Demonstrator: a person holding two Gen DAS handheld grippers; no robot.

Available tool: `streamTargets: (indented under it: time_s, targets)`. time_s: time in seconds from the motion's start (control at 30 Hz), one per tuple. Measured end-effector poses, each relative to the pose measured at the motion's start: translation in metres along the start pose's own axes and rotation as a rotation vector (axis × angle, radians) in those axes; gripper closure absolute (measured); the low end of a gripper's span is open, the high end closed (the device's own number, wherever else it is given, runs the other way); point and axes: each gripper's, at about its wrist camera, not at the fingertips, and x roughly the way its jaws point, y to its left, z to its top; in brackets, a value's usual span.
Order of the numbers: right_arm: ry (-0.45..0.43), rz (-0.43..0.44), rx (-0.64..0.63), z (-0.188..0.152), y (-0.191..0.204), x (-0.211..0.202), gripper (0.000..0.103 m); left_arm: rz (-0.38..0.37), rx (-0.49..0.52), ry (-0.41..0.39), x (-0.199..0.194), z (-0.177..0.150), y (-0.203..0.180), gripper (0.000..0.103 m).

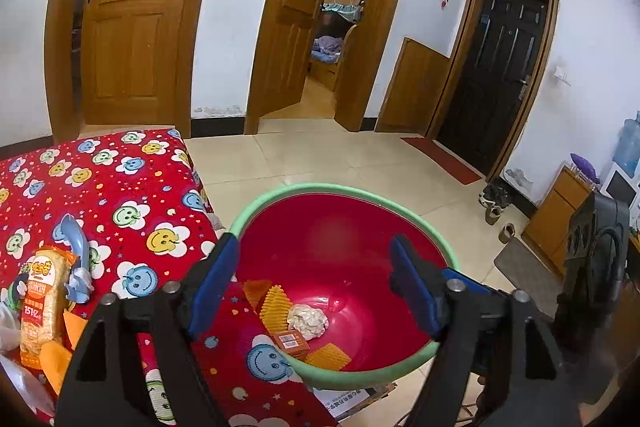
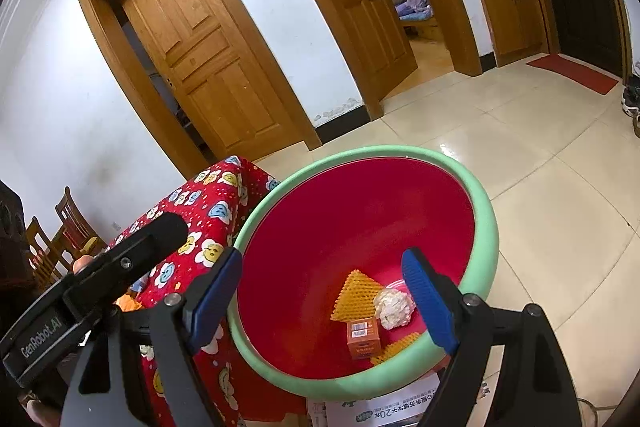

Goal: Collect trash
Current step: 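Move both open tools back over the table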

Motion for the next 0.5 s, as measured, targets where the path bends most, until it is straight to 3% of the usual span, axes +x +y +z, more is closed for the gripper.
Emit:
streamTargets:
  time_s: [0.17, 0.23, 0.5]
  targets:
    - [-0.002, -0.008, 0.005, 0.0, -0.002, -0.001, 0.017, -0.001, -0.007, -0.019, -0.003, 0.0, 0.004, 0.006]
    - [-0.01, -0.014, 0.006, 0.0, -0.003, -0.002, 0.012, 0.003, -0.012, -0.034, -0.006, 0.0, 0.005, 0.003]
    - [-0.05, -0.051, -0.043, 0.0, 0.004, -0.006, 0.001, 0.0, -0.039, -0.009, -0.004, 0.001, 0.01, 0.002]
